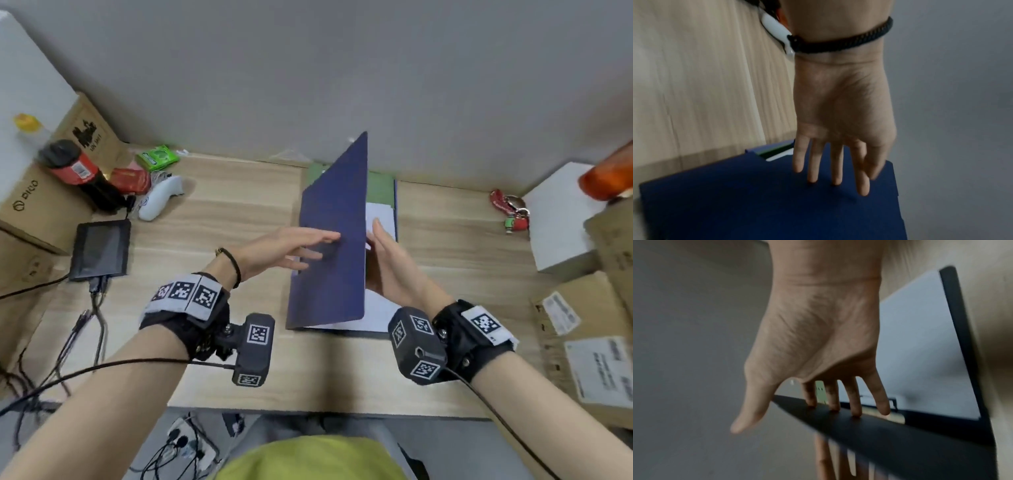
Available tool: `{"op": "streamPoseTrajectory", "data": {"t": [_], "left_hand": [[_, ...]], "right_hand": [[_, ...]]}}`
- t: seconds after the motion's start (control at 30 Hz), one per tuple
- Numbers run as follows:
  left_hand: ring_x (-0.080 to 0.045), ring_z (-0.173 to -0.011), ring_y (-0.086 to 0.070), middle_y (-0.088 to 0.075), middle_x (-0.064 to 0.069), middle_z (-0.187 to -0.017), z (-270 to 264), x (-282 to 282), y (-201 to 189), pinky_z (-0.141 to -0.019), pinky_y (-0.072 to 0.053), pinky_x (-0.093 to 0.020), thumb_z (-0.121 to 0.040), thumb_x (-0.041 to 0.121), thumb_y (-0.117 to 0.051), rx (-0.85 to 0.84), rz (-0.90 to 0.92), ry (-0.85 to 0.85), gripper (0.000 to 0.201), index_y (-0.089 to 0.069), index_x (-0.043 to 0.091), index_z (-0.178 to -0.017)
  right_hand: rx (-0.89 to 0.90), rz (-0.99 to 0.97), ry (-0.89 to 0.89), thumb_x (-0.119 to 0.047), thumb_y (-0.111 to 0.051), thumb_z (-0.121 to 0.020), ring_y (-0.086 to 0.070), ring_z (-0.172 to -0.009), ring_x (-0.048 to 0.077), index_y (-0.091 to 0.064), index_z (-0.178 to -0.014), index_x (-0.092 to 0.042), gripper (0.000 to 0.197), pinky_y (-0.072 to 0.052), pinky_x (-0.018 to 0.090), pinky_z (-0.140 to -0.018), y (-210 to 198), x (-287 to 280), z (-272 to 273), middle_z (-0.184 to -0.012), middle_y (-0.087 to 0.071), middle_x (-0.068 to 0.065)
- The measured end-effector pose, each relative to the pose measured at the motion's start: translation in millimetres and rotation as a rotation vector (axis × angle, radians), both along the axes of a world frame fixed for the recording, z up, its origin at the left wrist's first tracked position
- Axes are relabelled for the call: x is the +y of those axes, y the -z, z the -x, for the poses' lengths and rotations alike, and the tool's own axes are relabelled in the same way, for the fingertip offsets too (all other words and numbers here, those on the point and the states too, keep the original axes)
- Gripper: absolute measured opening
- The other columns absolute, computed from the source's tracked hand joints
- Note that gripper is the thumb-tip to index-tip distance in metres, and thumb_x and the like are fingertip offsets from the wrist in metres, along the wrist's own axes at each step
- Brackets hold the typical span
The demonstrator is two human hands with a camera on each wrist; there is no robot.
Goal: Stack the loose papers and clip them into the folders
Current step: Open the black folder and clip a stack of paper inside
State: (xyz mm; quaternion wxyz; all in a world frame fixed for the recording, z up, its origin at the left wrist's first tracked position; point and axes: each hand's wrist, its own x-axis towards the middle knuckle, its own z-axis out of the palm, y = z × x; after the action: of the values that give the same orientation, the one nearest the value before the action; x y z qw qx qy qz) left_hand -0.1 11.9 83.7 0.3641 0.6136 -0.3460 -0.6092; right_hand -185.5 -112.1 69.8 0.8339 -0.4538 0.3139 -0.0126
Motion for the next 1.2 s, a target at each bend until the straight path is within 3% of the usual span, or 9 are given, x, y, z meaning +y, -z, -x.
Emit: {"op": "streamPoseTrajectory", "data": {"t": [0.17, 0.3, 0.47, 0.57, 0.7, 0.83, 0.97, 1.1, 1.2], "left_hand": [[-0.014, -0.101, -0.055, -0.058, 0.001, -0.117, 23, -22, 46, -0.079, -0.045, -0.022, -0.099, 0.022, -0.047, -0.138, -0.127, -0.176, 0.030, -0.057, 0.024, -0.127], [-0.013, -0.066, -0.047, -0.052, -0.003, -0.080, 22, -1, 85, -0.057, -0.040, -0.021, -0.094, 0.009, -0.050, -0.130, -0.312, -0.444, 0.024, -0.051, 0.011, -0.119], [-0.018, -0.071, -0.058, -0.063, -0.003, -0.089, 34, 25, 106, -0.072, -0.051, -0.031, -0.095, 0.007, -0.050, -0.037, -0.456, -0.384, 0.016, -0.055, 0.015, -0.109], [-0.023, -0.083, -0.063, -0.064, -0.006, -0.102, 40, 25, 110, -0.072, -0.053, -0.031, -0.097, 0.002, -0.044, -0.030, -0.428, -0.395, 0.026, -0.051, 0.015, -0.118], [-0.019, -0.091, -0.062, -0.064, 0.004, -0.101, 33, 16, 106, -0.064, -0.052, -0.025, -0.098, 0.004, -0.043, -0.034, -0.361, -0.492, 0.029, -0.052, 0.021, -0.120], [-0.021, -0.097, -0.061, -0.064, -0.001, -0.108, 31, -1, 105, -0.066, -0.051, -0.026, -0.099, 0.006, -0.043, -0.025, -0.350, -0.584, 0.025, -0.055, 0.023, -0.112], [-0.016, -0.088, -0.064, -0.066, 0.001, -0.100, 33, -17, 110, -0.073, -0.054, -0.030, -0.097, 0.006, -0.046, -0.032, -0.327, -0.674, 0.023, -0.057, 0.021, -0.109], [-0.030, -0.095, -0.066, -0.066, -0.015, -0.112, 29, -27, 116, -0.089, -0.054, -0.049, -0.089, 0.007, -0.060, -0.172, -0.314, -0.791, 0.030, -0.055, 0.020, -0.116], [-0.029, -0.100, -0.063, -0.063, -0.010, -0.111, 30, -34, 117, -0.092, -0.053, -0.046, -0.088, 0.008, -0.059, -0.277, -0.309, -0.764, 0.034, -0.057, 0.021, -0.120]], "right_hand": [[0.199, 0.149, 0.117, -0.034, -0.050, -0.096, -0.058, -0.108, 0.012, -0.043, -0.137, -0.032, 0.042, -0.047, 0.031, -0.087, 17, -19, 67, -0.125, -0.058, -0.008], [0.627, 0.201, 0.267, -0.026, -0.053, -0.095, -0.037, -0.134, 0.018, -0.031, -0.144, -0.023, 0.054, -0.032, 0.038, -0.105, 68, -20, 110, -0.141, -0.042, -0.002], [0.702, 0.104, 0.230, -0.026, -0.053, -0.094, -0.043, -0.125, 0.018, -0.041, -0.133, -0.019, 0.041, -0.032, 0.034, -0.094, 113, 1, 119, -0.136, -0.046, 0.000], [0.688, 0.095, 0.226, -0.032, -0.052, -0.095, -0.044, -0.113, 0.019, -0.042, -0.135, -0.016, 0.045, -0.033, 0.031, -0.095, 116, 0, 104, -0.131, -0.047, 0.004], [0.626, 0.036, 0.257, -0.048, -0.052, -0.089, -0.039, -0.133, 0.019, -0.039, -0.140, -0.020, 0.060, -0.030, 0.035, -0.109, 114, -14, 86, -0.144, -0.043, 0.000], [0.606, 0.071, 0.323, -0.040, -0.052, -0.092, -0.035, -0.133, 0.016, -0.041, -0.137, -0.021, 0.050, -0.030, 0.031, -0.102, 112, -30, 72, -0.139, -0.041, -0.006], [0.611, 0.064, 0.343, -0.028, -0.052, -0.094, -0.037, -0.114, 0.015, -0.037, -0.139, -0.020, 0.048, -0.032, 0.035, -0.107, 118, -44, 70, -0.121, -0.038, -0.004], [0.587, -0.004, 0.345, -0.031, -0.057, -0.089, -0.040, -0.107, 0.016, -0.048, -0.108, -0.030, 0.022, -0.039, 0.030, -0.091, 121, -51, 69, -0.120, -0.044, -0.003], [0.566, -0.013, 0.404, -0.032, -0.058, -0.083, -0.045, -0.104, 0.017, -0.046, -0.089, -0.031, 0.014, -0.041, 0.025, -0.077, 131, -57, 69, -0.118, -0.050, -0.001]]}}
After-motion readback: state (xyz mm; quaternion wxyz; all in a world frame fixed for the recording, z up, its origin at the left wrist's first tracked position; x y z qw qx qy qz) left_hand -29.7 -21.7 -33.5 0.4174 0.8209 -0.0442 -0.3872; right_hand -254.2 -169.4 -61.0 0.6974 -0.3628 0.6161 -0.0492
